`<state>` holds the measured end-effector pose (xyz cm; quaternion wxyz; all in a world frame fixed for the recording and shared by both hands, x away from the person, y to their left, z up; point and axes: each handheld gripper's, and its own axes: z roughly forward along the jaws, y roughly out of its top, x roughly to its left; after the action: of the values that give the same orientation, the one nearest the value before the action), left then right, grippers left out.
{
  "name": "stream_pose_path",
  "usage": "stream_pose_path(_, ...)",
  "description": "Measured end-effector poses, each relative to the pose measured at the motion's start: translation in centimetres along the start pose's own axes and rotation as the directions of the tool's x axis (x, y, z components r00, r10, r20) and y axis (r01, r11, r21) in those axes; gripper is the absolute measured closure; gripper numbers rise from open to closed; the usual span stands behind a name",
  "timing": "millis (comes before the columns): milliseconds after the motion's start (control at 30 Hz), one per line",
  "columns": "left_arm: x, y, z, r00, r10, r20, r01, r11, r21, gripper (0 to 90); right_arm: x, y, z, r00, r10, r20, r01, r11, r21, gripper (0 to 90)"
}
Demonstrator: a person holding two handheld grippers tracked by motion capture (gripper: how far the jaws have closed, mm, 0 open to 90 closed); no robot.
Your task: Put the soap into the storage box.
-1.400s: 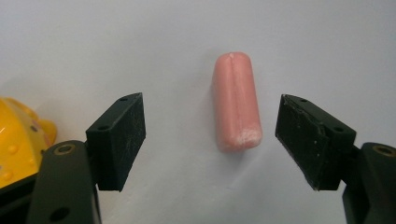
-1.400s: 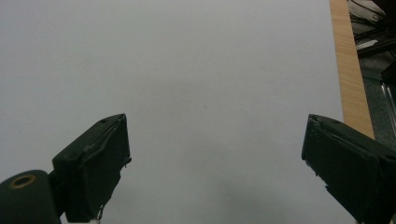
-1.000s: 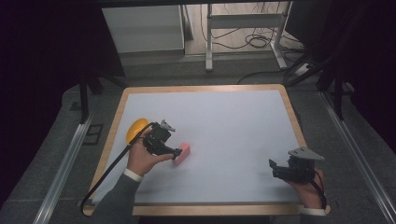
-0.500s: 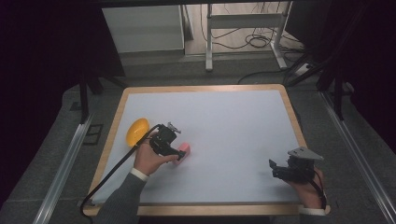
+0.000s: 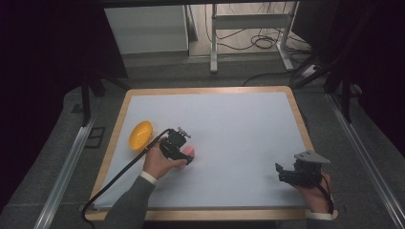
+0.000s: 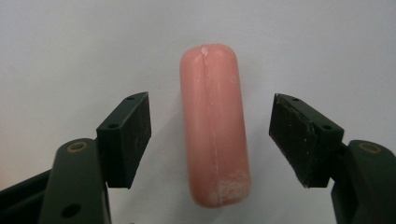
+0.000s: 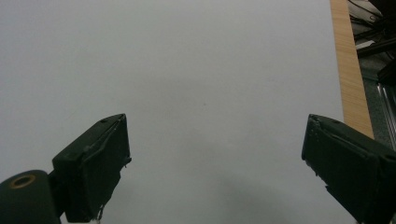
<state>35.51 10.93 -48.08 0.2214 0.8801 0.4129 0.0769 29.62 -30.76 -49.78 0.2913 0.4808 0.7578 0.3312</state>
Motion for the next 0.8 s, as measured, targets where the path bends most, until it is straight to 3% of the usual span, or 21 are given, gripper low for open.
stream_pose_path(367, -0.1, -0.2, 1.1, 0.9996, -0.026, -0.005, 0.026, 0.9994, 0.024, 39.5, -0.1, -0.1, 0.0, 1.0000, -0.001, 0.003, 0.001, 1.000, 0.002, 7.5)
stream_pose_path(600, 0.0, -0.6, 1.6, 0.9985, -0.055, 0.010, 0.054, 0.9982, 0.025, 57.5, -0.1, 0.0, 0.0, 1.0000, 0.000, 0.006, 0.000, 1.000, 0.001, 7.5)
stream_pose_path(800, 0.0, -0.6, 1.5, 0.9973, -0.074, 0.001, 0.074, 0.9971, 0.018, 60.0, -0.1, 0.0, 0.0, 1.0000, 0.001, 0.009, -0.001, 1.000, 0.001, 7.5)
